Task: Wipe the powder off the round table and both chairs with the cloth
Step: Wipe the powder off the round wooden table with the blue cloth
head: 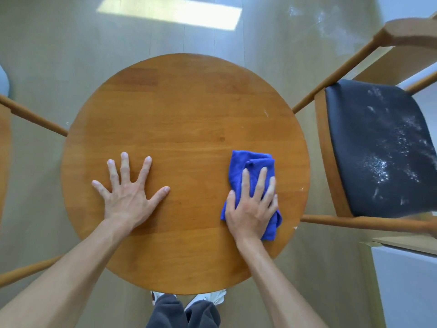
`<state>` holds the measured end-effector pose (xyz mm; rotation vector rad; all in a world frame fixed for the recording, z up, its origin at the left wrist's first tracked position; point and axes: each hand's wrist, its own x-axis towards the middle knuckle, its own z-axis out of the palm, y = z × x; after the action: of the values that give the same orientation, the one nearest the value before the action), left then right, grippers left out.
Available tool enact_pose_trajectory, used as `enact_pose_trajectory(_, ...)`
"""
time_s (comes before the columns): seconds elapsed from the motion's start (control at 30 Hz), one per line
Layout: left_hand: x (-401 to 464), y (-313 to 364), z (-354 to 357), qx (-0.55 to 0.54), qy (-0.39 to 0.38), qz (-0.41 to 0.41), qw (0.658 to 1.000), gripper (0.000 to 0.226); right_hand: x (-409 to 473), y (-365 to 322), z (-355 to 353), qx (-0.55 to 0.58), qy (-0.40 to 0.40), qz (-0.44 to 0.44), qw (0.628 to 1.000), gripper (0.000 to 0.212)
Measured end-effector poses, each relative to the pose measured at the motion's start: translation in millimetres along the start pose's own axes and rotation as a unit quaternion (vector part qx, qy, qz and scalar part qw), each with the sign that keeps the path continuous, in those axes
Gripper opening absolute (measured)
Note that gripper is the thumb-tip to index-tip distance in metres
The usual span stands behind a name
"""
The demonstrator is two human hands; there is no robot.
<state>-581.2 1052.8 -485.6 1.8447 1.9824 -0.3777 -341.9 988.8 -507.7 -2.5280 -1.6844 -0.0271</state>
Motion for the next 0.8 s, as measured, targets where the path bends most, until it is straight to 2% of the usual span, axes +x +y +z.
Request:
enact_pose_trajectory(0.3, 8.2, -23.1, -0.1, 0.017, 0.022, 0.042, 0.999, 0.082, -74.5, -58.2, -5.1, 0.04, -0.025, -0.089, 0.995, 0.059)
enact_pose_trajectory(0.37, 8.7, -26.6, 0.1, 0.022, 0.021, 0.043, 0.999, 0.083, -85.2, -51.6, -6.8, 0.047, -0.017, -0.168, 0.984, 0.058)
enact_pose_trajectory(0.47, 10.2, -32.2, -0.5, 0.026, 0.025, 0.044, 0.998, 0.083, -96.6, -22.3, -7.5, 0.086, -0.009, -0.308, 0.947, 0.048)
enact_pose_trajectory(0.53, 10.5, -33.2, -0.2, 0.025, 0.025, 0.046, 0.998, 0.083, -97.3, 4.4, -10.4, 0.102, -0.007, -0.338, 0.936, 0.043)
enact_pose_trajectory(0.67, 11.2, -33.2, 1.7, 0.032, 0.028, 0.049, 0.998, 0.083, -89.0, 62.1, -15.0, 0.081, 0.002, -0.293, 0.953, 0.049)
enact_pose_trajectory(0.8, 10.9, -33.4, 2.2, 0.026, 0.032, 0.052, 0.998, 0.083, -65.9, 95.9, -13.6, 0.041, 0.014, -0.166, 0.985, 0.057)
